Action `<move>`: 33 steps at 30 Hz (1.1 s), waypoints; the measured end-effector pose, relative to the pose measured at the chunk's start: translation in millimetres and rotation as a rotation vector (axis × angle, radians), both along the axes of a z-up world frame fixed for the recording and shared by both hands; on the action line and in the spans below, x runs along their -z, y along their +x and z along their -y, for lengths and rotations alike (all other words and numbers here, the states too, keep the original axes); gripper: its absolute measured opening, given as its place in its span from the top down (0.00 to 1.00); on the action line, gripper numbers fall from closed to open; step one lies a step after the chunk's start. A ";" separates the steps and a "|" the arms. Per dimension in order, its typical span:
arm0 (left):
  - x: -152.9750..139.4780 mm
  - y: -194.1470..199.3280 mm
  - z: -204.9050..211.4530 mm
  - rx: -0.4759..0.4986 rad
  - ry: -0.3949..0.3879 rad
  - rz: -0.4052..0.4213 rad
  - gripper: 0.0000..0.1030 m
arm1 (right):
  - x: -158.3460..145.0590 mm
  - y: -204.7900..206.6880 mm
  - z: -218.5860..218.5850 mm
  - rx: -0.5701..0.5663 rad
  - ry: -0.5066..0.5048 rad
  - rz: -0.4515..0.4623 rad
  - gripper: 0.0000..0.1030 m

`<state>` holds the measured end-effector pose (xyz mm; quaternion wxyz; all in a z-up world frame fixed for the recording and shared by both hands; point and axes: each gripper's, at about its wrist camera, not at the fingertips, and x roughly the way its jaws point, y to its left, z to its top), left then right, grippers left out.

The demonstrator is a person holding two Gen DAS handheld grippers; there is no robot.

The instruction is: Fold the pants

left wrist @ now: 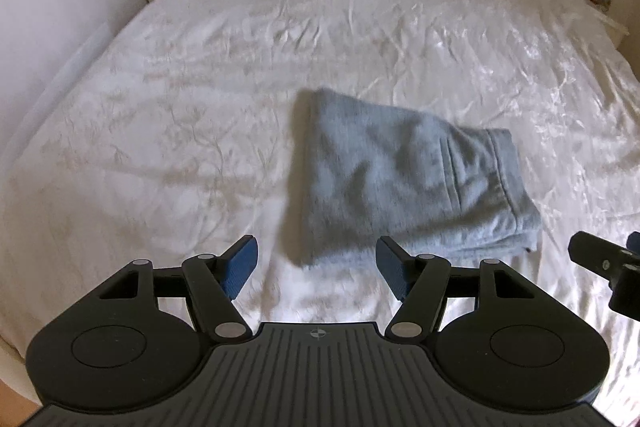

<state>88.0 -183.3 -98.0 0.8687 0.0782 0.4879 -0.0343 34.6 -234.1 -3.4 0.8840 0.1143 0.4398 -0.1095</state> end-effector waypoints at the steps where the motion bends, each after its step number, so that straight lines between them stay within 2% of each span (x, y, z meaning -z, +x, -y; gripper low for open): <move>1: 1.3 -0.1 0.4 -0.002 0.005 -0.007 0.38 | 0.4 0.3 -0.2 -0.001 0.001 -0.002 0.08; 6: 3.8 0.6 2.6 0.000 0.021 -0.021 0.38 | 2.0 3.3 -1.2 -0.006 0.001 -0.013 0.08; 33: 10.0 0.7 7.7 0.010 -0.004 -0.068 0.38 | 7.8 8.3 -3.3 -0.012 0.008 -0.043 0.08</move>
